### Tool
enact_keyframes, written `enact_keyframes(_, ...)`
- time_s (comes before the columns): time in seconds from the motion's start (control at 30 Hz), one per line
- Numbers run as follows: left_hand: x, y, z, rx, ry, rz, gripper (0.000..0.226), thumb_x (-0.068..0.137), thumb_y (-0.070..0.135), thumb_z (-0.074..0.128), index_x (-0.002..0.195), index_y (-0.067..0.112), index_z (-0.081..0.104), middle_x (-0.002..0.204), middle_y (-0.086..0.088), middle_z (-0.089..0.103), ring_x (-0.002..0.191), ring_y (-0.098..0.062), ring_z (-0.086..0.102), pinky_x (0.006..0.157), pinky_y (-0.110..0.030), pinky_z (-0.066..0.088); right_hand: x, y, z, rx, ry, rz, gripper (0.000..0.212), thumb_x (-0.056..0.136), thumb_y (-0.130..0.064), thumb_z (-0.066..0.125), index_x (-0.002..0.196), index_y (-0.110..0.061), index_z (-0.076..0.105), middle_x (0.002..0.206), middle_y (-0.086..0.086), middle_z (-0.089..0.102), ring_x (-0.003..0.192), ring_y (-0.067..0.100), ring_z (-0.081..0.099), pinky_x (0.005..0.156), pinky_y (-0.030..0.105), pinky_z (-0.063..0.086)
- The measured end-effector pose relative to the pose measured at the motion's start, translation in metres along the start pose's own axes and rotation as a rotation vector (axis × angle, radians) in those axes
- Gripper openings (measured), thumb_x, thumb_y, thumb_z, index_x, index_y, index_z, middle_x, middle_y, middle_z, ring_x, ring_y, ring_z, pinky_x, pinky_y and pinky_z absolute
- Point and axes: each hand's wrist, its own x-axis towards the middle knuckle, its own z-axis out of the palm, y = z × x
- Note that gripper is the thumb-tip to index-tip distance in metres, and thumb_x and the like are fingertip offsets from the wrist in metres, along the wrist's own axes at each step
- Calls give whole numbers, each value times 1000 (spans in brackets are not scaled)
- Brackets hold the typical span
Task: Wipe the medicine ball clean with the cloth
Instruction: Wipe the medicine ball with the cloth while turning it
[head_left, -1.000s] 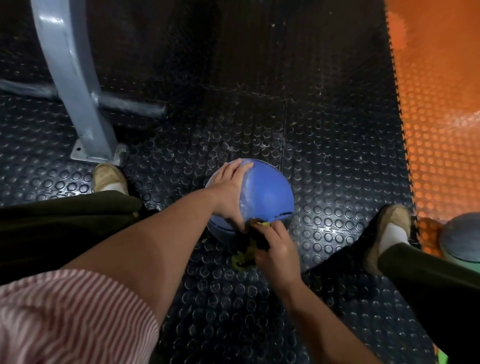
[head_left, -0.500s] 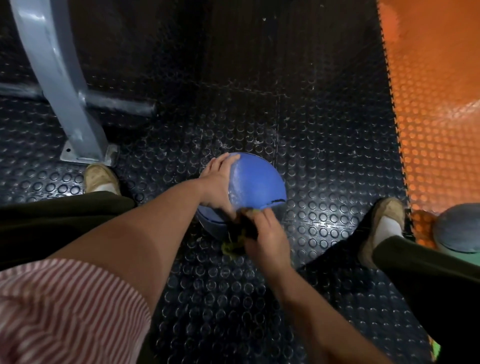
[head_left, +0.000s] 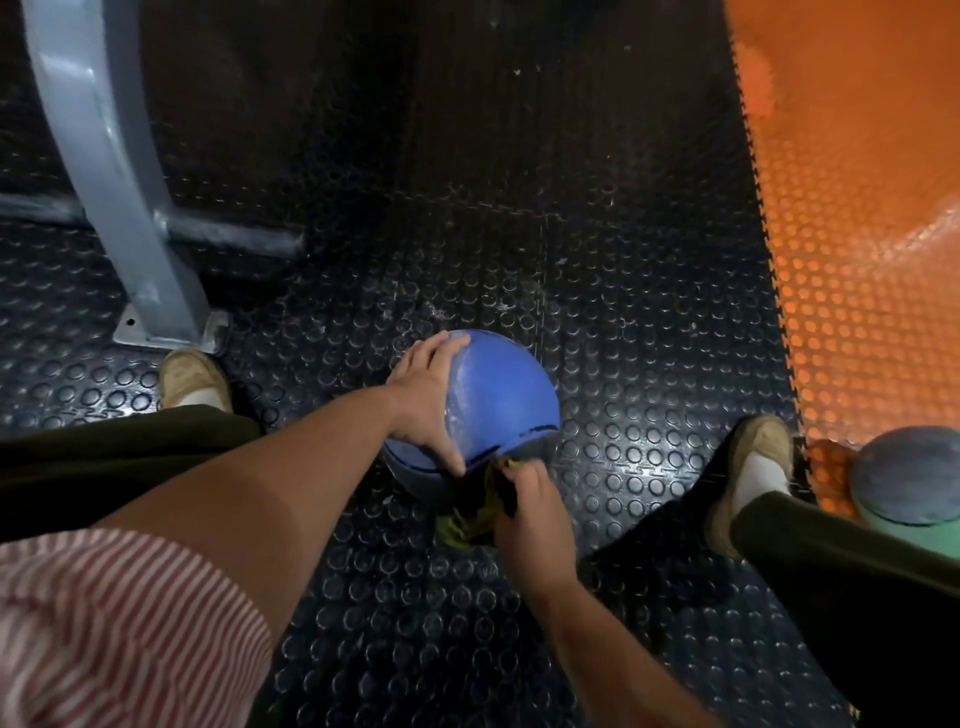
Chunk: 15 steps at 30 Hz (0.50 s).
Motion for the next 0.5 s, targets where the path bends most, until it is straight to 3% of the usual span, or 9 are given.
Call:
enact_keyframes(0.2,-19,8,19,103,67,27,152,51,49,92,150,25,-22,156,2,-28,145,-22,-22,121,-40,-6,33,-9,-27,27,143,54,26,89,-6,56,113,-12,63,108,3,58,97,24,56,71,31,44)
enact_keyframes(0.33,-36,11,41,171,102,12,145,58,47,89,150,23,-20,157,-5,-27,145,-27,-25,119,-43,-9,70,-23,-43,-110,30,63,33,93,-11,49,125,-15,58,121,5,53,110,26,46,87,36,42)
enact_keyframes(0.5,-47,11,54,57,128,84,127,67,53,81,152,27,-9,159,-2,-18,146,-24,-20,118,-42,-6,47,-11,-37,-6,78,65,36,90,-6,52,123,-13,60,118,5,56,107,27,47,86,31,39)
